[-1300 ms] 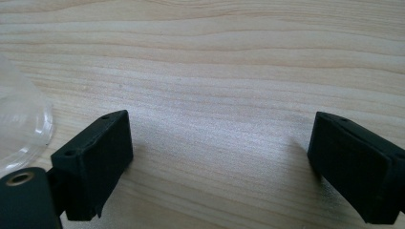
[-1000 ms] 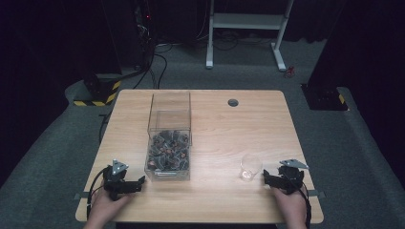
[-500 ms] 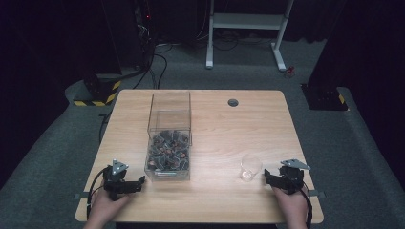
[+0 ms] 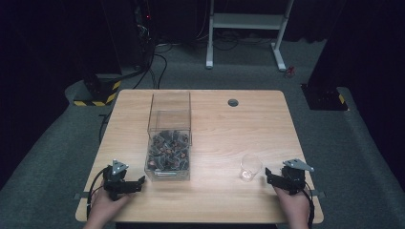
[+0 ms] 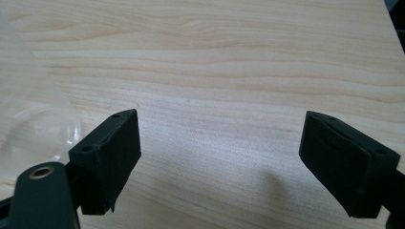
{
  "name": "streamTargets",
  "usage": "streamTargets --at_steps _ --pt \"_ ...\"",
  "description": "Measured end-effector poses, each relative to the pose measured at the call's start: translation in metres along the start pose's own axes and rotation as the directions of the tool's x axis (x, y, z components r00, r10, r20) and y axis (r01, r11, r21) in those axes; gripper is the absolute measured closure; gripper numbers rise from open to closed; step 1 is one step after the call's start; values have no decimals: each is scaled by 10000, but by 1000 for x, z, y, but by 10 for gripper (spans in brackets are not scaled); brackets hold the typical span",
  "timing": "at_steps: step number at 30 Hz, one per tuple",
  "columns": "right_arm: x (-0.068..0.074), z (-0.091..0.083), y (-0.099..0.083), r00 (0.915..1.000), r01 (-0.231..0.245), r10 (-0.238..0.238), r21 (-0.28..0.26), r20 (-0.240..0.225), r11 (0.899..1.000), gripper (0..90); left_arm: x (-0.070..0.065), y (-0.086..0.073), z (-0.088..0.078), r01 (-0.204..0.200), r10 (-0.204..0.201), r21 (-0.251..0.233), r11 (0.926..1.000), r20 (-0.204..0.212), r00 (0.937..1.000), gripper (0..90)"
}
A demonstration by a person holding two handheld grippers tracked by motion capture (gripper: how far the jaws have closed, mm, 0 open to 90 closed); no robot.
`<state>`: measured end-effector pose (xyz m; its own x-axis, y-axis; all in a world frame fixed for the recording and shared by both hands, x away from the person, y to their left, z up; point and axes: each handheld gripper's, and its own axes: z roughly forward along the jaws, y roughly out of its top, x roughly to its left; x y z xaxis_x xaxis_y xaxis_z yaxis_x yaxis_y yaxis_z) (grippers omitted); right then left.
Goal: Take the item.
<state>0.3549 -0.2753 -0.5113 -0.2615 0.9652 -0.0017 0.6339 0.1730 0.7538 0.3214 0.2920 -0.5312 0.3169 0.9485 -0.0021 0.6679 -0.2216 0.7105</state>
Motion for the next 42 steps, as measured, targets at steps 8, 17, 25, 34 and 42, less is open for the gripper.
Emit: streamTargets --at_steps 8,17,25,34,42 --pt "0 -4 2 9997 139 -145 -320 -182 9994 154 0 0 0 2 -2 0 10000 -1 10000 7" --pt "0 -15 7 9996 121 -143 -833 -258 9964 172 0 0 0 1 -1 1 10000 1 10000 7" --pt "0 -29 13 9993 163 -207 -1368 -312 9905 181 0 0 0 3 -3 -1 10000 1 10000 7" --pt "5 -42 25 9984 304 -382 -1752 -415 9841 186 0 0 0 4 -4 -1 10000 -4 10000 7" --pt "13 -48 36 9968 489 -605 -2013 -518 9783 186 0 0 0 4 -4 -3 10000 -5 10000 7"
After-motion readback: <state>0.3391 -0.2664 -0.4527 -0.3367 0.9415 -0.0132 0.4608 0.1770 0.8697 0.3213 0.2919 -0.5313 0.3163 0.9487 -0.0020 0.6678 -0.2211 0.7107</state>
